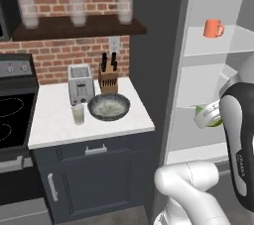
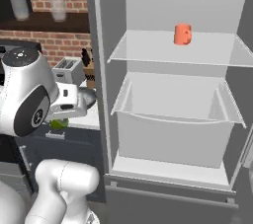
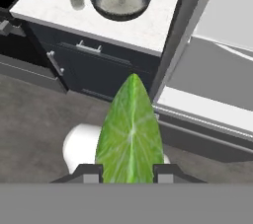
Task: Grab a lemon wedge from the fridge and one ice cube from the ice bowl, and put them in the glass of lemonade.
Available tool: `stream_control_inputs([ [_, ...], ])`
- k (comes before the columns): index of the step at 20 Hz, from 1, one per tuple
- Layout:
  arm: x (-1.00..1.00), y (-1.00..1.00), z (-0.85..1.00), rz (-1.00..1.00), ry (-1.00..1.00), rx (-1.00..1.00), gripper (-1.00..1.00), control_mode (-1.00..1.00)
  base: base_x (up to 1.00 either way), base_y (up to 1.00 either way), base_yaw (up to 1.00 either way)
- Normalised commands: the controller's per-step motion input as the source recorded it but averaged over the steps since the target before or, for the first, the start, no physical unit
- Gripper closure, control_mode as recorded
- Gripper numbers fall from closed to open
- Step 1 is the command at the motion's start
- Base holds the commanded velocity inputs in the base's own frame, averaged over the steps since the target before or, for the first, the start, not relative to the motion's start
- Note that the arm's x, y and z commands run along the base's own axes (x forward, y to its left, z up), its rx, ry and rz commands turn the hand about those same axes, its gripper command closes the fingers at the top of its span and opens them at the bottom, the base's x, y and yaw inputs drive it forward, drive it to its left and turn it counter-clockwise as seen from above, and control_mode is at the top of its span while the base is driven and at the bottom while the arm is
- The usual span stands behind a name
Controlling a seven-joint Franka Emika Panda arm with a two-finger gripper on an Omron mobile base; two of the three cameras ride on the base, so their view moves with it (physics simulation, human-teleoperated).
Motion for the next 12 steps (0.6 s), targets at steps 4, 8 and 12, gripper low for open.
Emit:
stream_control_inputs([
  [4,0.00,0.00,0.00,0.00,0.00,0.00,1.00,1.00,-0.01,1.00,-0.09],
  [8,0.00,0.00,0.00,0.00,0.00,0.00,1.00,1.00,0.42,0.80,-0.07],
  [12,0.00,0.00,0.00,0.00,0.00,0.00,1.00,1.00,0.83,0.31,-0.03],
])
